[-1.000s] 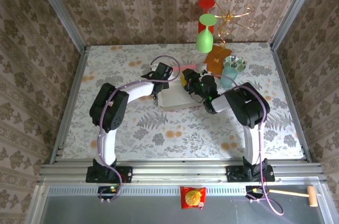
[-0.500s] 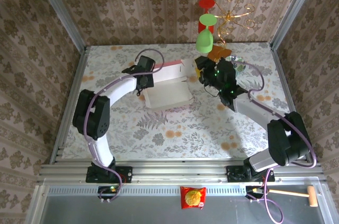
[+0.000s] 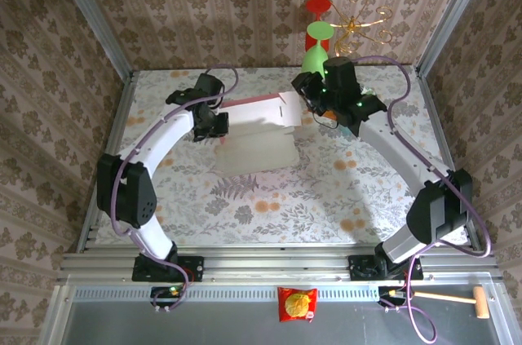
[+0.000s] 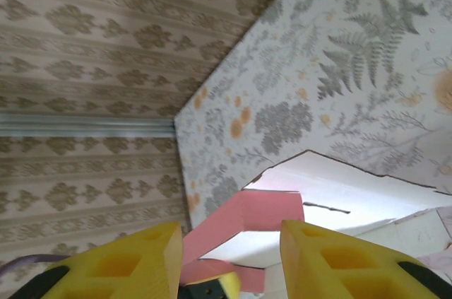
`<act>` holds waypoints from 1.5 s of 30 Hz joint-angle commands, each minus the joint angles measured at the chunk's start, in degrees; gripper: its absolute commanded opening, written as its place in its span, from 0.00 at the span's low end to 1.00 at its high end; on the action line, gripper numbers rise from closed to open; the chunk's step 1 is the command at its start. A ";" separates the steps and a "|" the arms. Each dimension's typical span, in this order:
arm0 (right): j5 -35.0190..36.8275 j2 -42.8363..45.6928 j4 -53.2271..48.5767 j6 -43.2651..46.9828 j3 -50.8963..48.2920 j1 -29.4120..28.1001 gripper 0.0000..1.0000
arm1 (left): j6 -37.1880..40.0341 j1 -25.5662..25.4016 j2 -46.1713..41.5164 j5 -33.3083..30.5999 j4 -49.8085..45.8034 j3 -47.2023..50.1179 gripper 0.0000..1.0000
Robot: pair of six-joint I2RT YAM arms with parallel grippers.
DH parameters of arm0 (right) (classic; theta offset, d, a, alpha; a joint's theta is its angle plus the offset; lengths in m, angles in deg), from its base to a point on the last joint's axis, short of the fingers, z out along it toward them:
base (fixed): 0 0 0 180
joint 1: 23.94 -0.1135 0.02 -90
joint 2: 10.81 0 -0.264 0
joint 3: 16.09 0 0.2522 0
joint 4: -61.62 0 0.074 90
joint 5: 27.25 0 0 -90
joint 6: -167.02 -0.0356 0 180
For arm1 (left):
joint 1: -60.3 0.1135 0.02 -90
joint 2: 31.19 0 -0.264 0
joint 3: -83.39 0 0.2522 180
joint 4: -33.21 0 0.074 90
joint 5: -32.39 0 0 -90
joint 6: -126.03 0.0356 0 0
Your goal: Fold the paper box
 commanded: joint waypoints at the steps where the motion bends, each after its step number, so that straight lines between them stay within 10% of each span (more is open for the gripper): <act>1: -0.90 -2.38 -6.93 2.46 2.35 -0.95 0.41 | 0.05 -0.95 -1.62 1.86 -5.14 -2.74 0.00; 45: -3.14 -0.75 -5.03 -5.04 0.18 -2.40 0.43 | -1.04 -5.61 -0.98 0.45 -8.25 -6.68 0.00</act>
